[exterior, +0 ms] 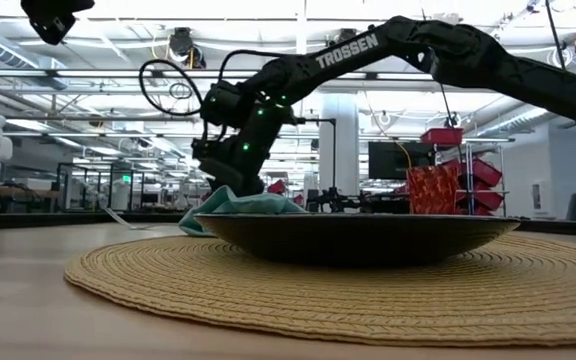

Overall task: Set table place
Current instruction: Move the silver fork to the top center of the table

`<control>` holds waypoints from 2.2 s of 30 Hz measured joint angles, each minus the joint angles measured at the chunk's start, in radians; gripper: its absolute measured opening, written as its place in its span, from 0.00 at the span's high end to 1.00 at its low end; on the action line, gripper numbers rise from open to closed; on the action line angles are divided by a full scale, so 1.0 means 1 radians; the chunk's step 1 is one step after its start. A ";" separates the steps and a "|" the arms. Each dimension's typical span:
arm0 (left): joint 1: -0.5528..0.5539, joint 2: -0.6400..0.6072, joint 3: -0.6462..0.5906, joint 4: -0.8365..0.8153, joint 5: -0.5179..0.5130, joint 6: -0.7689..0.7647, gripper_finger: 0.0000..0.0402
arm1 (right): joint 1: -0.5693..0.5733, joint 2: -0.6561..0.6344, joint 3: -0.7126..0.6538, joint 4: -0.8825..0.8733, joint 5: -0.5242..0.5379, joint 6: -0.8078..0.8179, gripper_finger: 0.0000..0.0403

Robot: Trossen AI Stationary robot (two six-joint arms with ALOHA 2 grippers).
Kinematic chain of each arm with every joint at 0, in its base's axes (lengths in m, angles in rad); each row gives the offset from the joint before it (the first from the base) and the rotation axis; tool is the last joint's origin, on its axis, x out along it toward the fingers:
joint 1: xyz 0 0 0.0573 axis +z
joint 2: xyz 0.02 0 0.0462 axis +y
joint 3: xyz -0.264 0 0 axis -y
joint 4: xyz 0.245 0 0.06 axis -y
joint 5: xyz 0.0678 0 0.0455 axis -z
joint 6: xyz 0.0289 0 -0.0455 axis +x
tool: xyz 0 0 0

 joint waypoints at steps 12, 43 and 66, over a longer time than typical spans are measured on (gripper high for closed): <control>0.000 0.013 0.000 0.000 -0.008 -0.029 0.55 | -0.109 -0.002 0.000 -0.011 -0.177 0.174 0.98; 0.388 0.175 -0.284 -0.226 0.018 -0.638 0.55 | 0.160 -0.549 0.001 -0.424 -0.182 -0.154 0.56; 0.832 0.259 -0.507 0.162 0.181 -0.517 0.55 | 0.387 -0.558 -0.120 -0.570 -0.004 -0.086 0.56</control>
